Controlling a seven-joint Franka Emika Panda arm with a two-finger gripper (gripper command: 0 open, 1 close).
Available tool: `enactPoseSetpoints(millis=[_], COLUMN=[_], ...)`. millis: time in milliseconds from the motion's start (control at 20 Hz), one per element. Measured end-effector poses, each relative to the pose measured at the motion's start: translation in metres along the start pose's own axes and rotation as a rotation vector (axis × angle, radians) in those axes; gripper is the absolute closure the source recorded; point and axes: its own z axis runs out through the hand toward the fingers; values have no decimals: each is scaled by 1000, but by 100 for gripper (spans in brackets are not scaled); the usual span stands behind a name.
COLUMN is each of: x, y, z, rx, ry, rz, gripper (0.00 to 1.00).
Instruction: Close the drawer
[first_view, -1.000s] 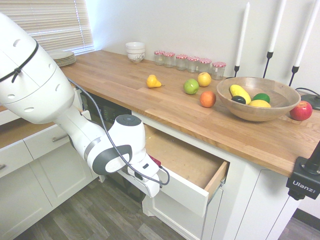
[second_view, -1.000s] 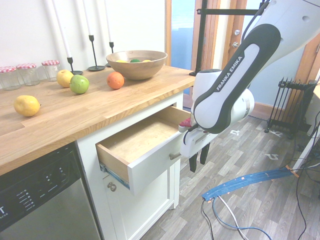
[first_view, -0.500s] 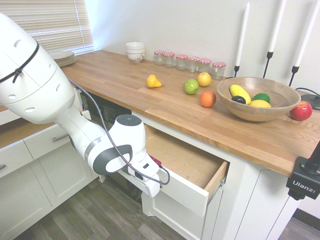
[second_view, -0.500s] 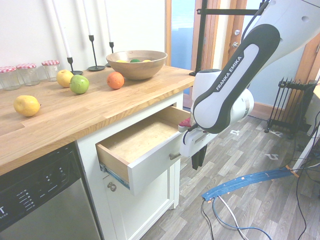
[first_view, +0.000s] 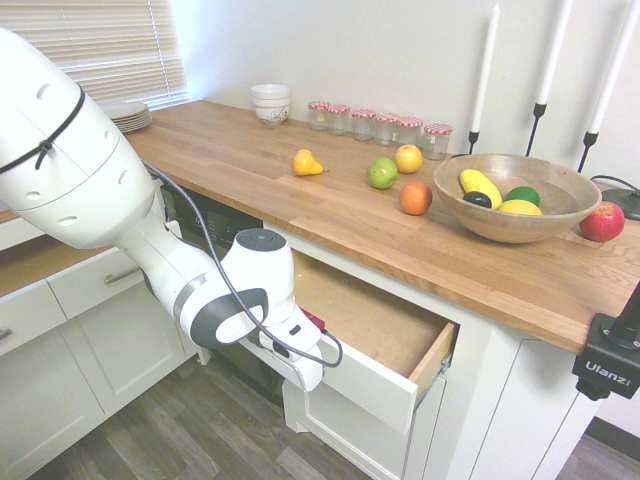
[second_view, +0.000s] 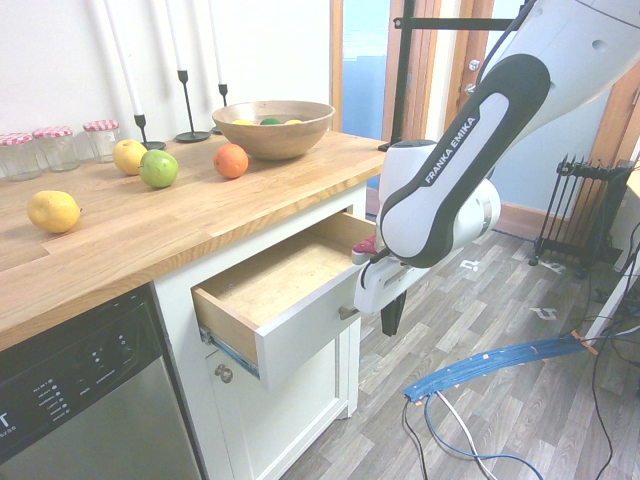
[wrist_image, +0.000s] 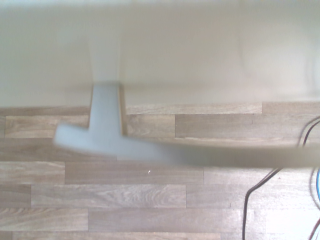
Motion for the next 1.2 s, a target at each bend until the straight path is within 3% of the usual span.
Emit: enactPoseSetpoints(millis=[1200], x=[50], y=[-65], z=[-11], rx=[8], ry=[-10], rz=[-23], gripper=[100])
